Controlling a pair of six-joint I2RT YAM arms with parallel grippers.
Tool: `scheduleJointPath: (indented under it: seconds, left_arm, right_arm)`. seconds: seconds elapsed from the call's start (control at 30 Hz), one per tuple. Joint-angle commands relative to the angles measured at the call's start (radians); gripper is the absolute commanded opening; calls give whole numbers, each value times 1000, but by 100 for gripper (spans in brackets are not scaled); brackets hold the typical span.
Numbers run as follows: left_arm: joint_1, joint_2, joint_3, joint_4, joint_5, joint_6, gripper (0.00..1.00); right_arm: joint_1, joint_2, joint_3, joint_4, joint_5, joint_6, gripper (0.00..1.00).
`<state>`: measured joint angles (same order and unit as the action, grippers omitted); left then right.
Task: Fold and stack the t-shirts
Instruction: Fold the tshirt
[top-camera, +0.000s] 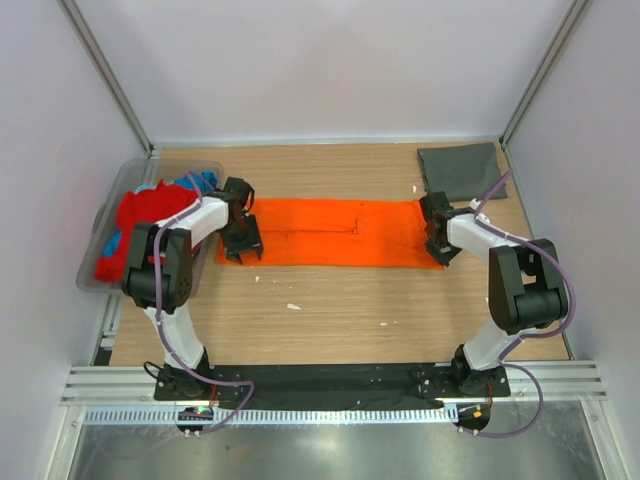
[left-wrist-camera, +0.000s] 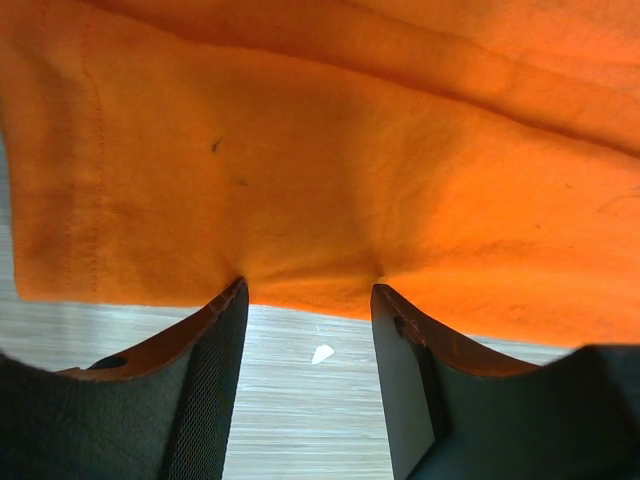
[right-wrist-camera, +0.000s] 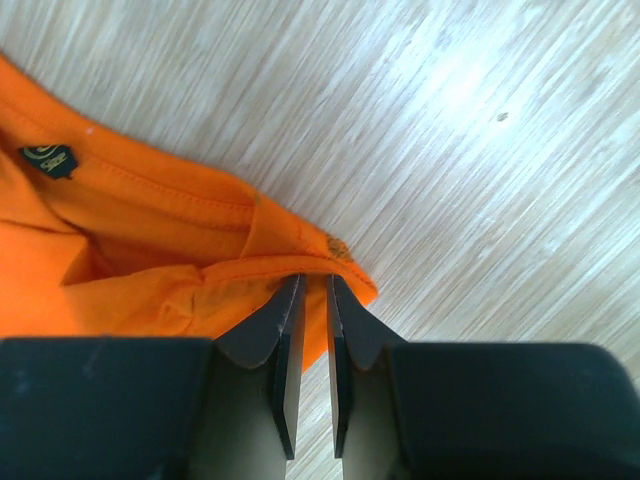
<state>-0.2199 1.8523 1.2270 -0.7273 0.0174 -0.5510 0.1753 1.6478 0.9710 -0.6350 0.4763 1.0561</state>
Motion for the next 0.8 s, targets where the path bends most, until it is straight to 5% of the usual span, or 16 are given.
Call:
scheduleJointPath:
  seconds: [0.0,0.33,0.57,0.77]
  left_arm:
    - [4,-34,26,-32,-59,-15,54]
    - [4,-124,-1,-7,-10,8,50]
    - [4,-68,-17,6,-62,-9,0]
    - [4,-57,-38,-14,-135,-9,0]
  right_arm:
    - [-17,-25,-9,6,70,-22,20]
    - [-92,-37,-66,34,38,-57,20]
    - [-129,-55,-68,41,33,-88,20]
    - [-158,-52,-77,55,24,-100,20]
